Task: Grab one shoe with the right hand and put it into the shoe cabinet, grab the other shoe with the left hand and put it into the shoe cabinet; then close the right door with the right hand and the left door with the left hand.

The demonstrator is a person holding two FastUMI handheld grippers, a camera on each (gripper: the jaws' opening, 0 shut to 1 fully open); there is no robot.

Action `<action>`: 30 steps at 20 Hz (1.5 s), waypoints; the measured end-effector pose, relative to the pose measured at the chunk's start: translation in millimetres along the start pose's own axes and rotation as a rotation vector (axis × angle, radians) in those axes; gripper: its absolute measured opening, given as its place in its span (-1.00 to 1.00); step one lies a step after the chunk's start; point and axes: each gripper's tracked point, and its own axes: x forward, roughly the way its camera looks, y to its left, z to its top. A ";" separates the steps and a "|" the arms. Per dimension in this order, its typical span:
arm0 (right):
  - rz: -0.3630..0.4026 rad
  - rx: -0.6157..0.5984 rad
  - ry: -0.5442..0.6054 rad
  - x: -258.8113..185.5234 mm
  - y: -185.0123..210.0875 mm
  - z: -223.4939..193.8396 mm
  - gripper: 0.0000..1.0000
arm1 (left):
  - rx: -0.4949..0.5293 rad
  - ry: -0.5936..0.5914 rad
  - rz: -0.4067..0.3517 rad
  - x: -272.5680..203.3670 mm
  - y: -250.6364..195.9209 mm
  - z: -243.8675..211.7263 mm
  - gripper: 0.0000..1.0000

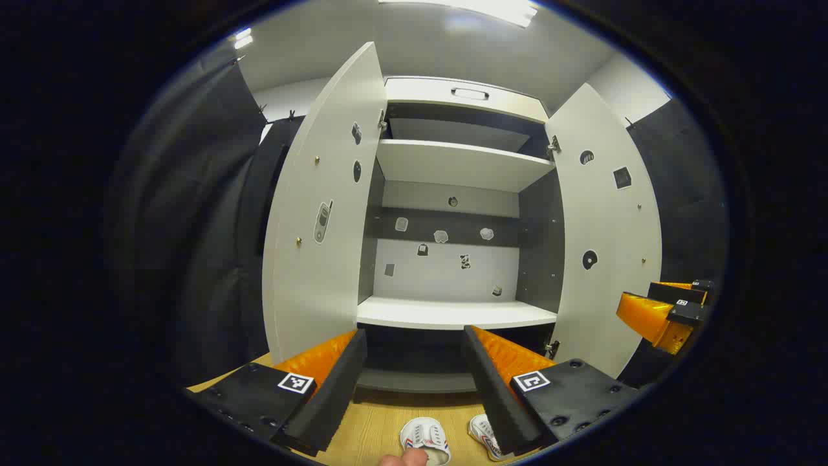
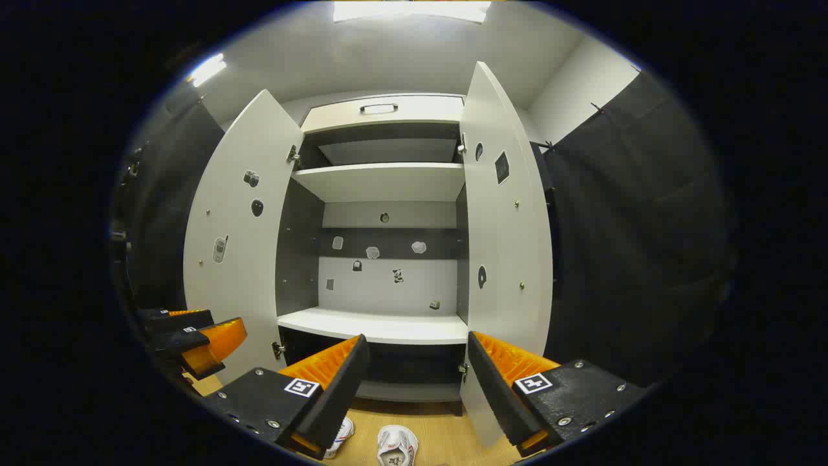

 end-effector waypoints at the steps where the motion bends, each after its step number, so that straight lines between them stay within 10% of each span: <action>1: -0.004 0.001 -0.001 -0.4 -2.3 0.2 0.87 | 0.005 -0.001 0.003 0.3 0.0 -0.6 0.90; 30: -0.002 -0.014 0.033 5.1 -2.8 -15.0 0.87 | 0.006 -0.007 -0.002 -4.8 0.5 1.6 0.92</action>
